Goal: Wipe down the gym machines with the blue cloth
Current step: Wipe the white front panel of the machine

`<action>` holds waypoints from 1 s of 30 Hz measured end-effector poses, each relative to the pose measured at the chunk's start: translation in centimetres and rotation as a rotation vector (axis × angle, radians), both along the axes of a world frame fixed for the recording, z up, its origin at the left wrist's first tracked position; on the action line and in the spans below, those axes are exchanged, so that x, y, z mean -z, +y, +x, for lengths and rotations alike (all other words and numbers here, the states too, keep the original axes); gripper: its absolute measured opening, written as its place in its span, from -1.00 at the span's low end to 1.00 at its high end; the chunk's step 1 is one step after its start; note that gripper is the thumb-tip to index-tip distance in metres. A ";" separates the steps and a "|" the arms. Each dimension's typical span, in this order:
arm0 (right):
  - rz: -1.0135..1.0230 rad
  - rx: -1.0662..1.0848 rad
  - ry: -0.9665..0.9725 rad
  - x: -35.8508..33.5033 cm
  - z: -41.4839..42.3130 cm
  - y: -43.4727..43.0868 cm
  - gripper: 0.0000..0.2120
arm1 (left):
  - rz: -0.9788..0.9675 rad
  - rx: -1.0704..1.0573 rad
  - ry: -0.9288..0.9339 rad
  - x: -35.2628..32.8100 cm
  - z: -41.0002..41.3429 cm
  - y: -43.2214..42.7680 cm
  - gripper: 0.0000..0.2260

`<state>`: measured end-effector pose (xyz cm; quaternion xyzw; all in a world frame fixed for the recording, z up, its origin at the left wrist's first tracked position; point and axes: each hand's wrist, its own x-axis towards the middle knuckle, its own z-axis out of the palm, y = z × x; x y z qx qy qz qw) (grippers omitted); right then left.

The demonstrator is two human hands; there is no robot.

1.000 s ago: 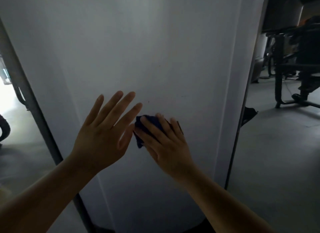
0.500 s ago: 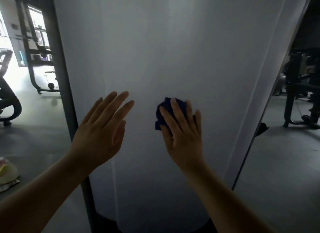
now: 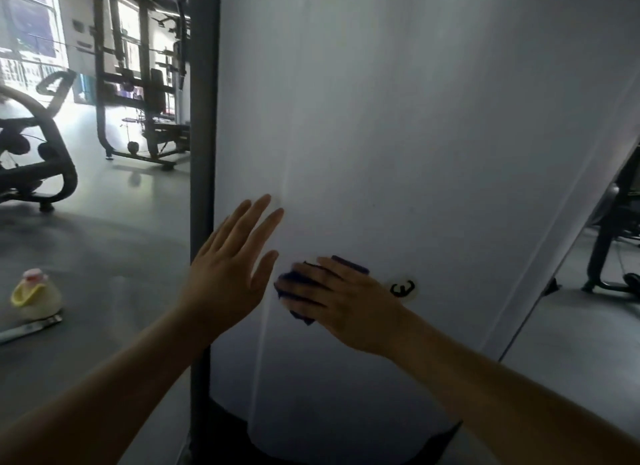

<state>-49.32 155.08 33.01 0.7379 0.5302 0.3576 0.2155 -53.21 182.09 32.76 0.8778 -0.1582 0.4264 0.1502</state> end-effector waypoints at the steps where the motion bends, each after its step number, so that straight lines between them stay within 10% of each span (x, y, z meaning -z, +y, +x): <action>1: -0.012 -0.009 0.006 -0.2 0.1 0.0 -0.44 | -0.048 0.009 0.011 0.1 -0.3 -0.2 -0.42; 7: 0.619 -0.119 0.213 -3.2 -1.2 3.8 -0.39 | -0.159 0.188 -0.014 0.7 -1.7 -3.5 -0.34; 12: 0.646 -0.181 0.337 -4.8 -1.7 3.4 -0.45 | -0.455 0.313 0.058 1.1 -2.2 -8.8 -0.37; 24: 0.303 -0.025 0.229 -6.7 -1.4 -2.3 -0.17 | 0.015 0.280 -0.292 1.6 1.6 -6.3 -0.62; 30: 0.375 -0.005 0.135 -6.7 -0.9 -4.5 -0.33 | -0.641 0.031 -0.099 2.0 0.9 -3.9 -0.62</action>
